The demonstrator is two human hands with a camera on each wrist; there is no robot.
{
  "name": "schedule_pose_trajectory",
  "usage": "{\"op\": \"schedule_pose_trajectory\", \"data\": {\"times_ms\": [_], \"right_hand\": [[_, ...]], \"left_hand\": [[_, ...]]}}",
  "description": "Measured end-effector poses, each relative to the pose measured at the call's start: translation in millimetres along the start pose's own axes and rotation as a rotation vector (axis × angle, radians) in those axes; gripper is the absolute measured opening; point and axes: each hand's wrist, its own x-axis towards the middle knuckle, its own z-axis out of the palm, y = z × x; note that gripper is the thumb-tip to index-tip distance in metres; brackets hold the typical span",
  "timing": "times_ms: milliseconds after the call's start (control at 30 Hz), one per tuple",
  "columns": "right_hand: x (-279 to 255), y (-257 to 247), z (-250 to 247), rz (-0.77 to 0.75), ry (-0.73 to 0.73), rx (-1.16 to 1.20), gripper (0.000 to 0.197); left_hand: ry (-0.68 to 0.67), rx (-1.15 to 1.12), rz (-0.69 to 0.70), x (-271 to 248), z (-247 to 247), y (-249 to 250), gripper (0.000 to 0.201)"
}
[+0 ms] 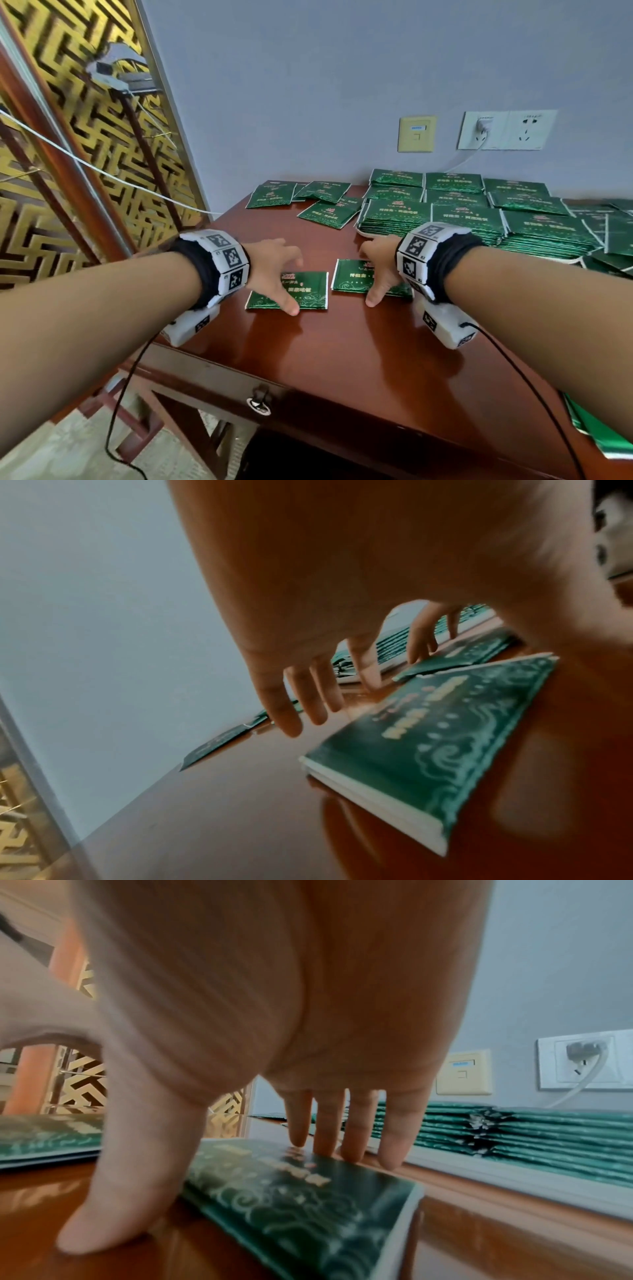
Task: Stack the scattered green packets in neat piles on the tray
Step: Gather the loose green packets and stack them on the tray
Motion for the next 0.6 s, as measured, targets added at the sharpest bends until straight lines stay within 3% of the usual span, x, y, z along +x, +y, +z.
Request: {"op": "schedule_pose_trajectory", "data": {"times_ms": [67,133,267,433,600], "right_hand": [[-0.2,-1.9,-1.1,0.000,-0.038,-0.002,0.090],[-3.0,-1.0,-1.7,0.001,-0.048,0.021,0.085],[-6.9,1.6,4.8,0.015,-0.038,0.127,0.087],[-13.7,5.8,8.7,0.013,-0.063,0.175,0.098],[-21.8,22.5,7.4,-0.005,-0.006,0.162,0.107]], "left_hand": [[-0.028,0.032,0.006,5.5,7.5,1.1,0.094],[-0.048,0.035,-0.005,8.3,10.3,0.8,0.092],[-0.081,-0.019,-0.042,8.5,14.6,-0.5,0.079],[-0.111,-0.086,-0.055,8.0,17.6,3.7,0.077],[-0.074,-0.062,-0.013,13.0,0.3,21.4,0.091]]}}
